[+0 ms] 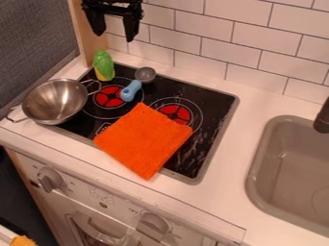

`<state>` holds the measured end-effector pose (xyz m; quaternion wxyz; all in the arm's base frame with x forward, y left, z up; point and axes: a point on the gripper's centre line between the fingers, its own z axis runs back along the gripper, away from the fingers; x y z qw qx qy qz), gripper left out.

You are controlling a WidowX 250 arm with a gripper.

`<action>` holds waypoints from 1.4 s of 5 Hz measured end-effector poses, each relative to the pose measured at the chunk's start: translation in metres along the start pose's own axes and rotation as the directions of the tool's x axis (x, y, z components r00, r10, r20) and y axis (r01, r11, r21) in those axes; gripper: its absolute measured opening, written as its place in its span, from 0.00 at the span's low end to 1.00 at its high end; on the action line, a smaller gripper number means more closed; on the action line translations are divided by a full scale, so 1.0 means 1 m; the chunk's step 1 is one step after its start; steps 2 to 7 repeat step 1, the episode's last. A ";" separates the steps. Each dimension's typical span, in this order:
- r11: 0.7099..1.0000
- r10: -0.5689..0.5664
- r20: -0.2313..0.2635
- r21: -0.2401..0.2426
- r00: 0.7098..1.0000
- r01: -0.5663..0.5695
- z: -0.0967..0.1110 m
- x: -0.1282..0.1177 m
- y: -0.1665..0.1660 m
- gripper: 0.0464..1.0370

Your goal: Move the green object in between the spoon and silver pot

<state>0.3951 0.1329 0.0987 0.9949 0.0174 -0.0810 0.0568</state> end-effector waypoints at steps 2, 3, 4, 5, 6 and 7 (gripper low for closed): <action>1.000 -0.005 -0.001 -0.001 1.000 0.005 -0.001 0.000 -0.001 0.96; 1.000 -0.005 -0.001 -0.001 1.000 0.005 -0.001 0.000 -0.001 0.96; 1.000 -0.005 -0.001 -0.001 1.000 0.005 -0.001 0.000 -0.001 0.96; 1.000 -0.005 -0.001 -0.001 1.000 0.005 -0.001 0.000 -0.001 0.96; 1.000 -0.005 -0.001 -0.001 1.000 0.005 -0.001 0.000 -0.001 0.96; 1.000 -0.005 -0.001 -0.001 1.000 0.005 -0.001 0.000 -0.001 0.96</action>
